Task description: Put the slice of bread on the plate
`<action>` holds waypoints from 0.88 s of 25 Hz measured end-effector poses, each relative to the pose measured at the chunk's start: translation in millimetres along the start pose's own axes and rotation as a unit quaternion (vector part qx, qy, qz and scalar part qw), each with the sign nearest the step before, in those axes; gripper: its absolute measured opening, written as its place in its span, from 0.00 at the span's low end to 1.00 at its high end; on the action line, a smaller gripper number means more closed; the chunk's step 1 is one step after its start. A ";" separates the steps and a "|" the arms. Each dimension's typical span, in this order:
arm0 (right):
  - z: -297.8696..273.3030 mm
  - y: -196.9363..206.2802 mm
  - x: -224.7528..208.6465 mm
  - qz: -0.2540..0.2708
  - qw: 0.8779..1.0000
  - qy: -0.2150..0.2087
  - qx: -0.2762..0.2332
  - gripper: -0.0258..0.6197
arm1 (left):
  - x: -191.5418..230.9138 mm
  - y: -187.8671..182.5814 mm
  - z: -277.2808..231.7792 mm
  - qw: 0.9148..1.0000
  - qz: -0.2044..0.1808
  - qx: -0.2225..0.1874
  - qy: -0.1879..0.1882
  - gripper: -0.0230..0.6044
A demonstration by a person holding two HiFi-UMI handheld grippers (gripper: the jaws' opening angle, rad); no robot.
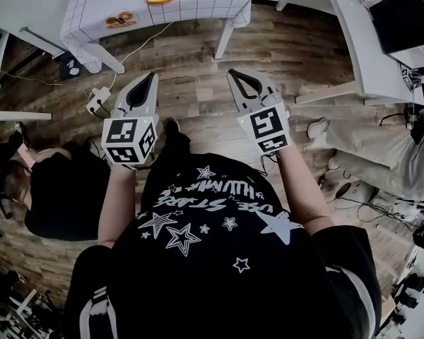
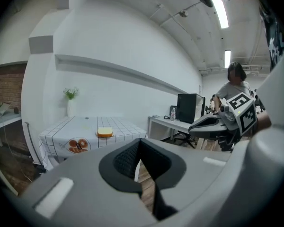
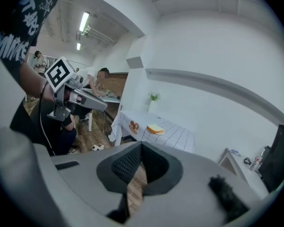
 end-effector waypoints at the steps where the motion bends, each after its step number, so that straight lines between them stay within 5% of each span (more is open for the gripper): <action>1: 9.8 2.1 3.2 0.003 1.000 -0.001 -0.002 0.06 | -9.1 -0.5 6.6 1.000 -0.008 -0.004 0.002 0.05; 12: 81.8 17.0 42.4 -0.037 0.998 -0.017 -0.042 0.06 | -79.9 5.9 83.6 1.000 0.001 -0.022 -0.003 0.05; 22: 84.3 16.2 81.8 -0.049 0.997 -0.024 -0.050 0.06 | -71.2 16.6 109.3 1.000 -0.001 -0.010 0.005 0.05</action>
Point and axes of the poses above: the fingertips, and each gripper's own axes: z backward along the fingers, x to its left, y out of its underside, the point moved 7 cm from there along z, backward along the fingers, and after that the axes turned 9 degrees about -y, right-handed, at the moved point
